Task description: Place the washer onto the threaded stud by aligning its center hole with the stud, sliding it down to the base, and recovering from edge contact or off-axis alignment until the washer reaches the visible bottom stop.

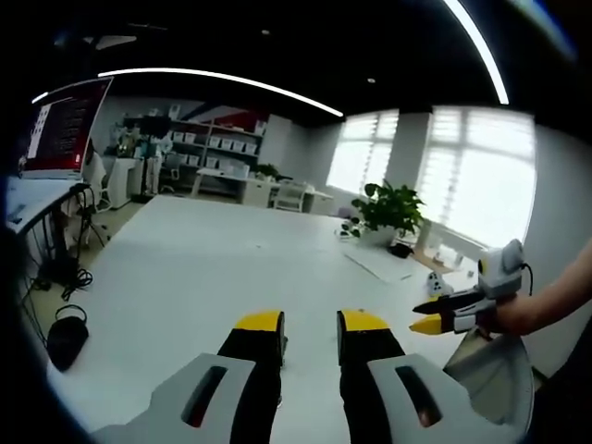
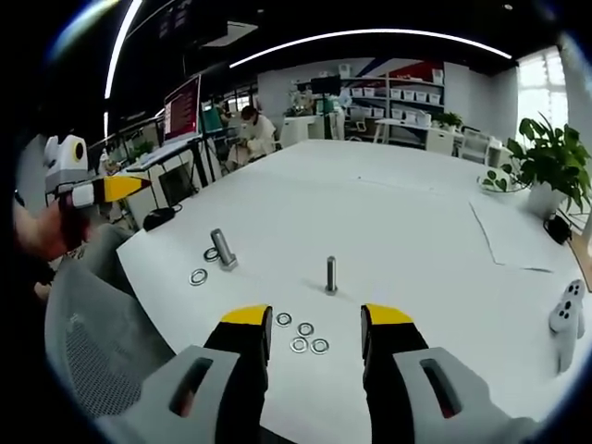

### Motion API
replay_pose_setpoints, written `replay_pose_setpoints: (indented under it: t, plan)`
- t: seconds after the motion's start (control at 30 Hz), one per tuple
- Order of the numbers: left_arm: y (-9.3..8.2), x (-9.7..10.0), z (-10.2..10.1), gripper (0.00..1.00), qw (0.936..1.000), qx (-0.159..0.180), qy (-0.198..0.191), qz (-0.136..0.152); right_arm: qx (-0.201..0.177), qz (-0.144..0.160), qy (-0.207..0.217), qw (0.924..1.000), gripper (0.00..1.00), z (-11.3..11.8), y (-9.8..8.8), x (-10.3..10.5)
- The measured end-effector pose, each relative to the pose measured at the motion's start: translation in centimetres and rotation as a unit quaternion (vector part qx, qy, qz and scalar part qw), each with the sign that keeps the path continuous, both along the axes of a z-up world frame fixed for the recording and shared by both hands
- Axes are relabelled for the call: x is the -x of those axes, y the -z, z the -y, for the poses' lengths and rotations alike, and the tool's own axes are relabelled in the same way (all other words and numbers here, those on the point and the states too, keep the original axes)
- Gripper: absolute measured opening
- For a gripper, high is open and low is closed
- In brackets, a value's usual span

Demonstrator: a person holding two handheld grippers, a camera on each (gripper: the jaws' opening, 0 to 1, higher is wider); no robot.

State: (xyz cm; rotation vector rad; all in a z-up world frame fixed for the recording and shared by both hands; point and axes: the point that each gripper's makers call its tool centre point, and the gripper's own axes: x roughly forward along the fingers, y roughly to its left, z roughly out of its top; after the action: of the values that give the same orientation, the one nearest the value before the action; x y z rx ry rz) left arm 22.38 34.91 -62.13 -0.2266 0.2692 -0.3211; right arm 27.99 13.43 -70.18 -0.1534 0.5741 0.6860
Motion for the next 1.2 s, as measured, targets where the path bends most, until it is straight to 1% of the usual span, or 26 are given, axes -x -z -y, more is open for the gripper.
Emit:
replay_pose_setpoints:
  t: [0.27,0.37,0.7,0.8,1.0,1.2]
  plan:
    - [0.4,0.1,0.1,0.21,0.9999,0.001,0.008,-0.007,0.005,-0.015,-0.013,0.9998,0.41,-0.3,0.5,-0.1]
    - [0.5,0.2,0.1,0.21,0.9999,0.0,0.009,-0.009,0.017,-0.022,-0.019,0.9994,0.41,-0.2,1.1,-0.1]
    - [0.5,0.2,0.0,0.21,0.9999,0.0,0.011,-0.011,0.035,-0.044,-0.027,0.9981,0.41,-0.1,2.1,-0.7]
    - [0.5,0.3,0.1,0.2,0.9999,-0.002,0.012,-0.011,0.039,-0.052,-0.028,0.9975,0.41,-0.1,2.4,-0.6]
    - [0.7,0.5,0.2,0.2,0.9998,-0.003,0.012,-0.017,0.054,-0.067,-0.038,0.9956,0.41,-0.3,3.5,-0.4]
    - [0.9,0.7,0.4,0.2,0.9996,-0.005,0.015,-0.023,0.058,-0.077,-0.045,0.9943,0.4,-0.4,4.0,-0.2]
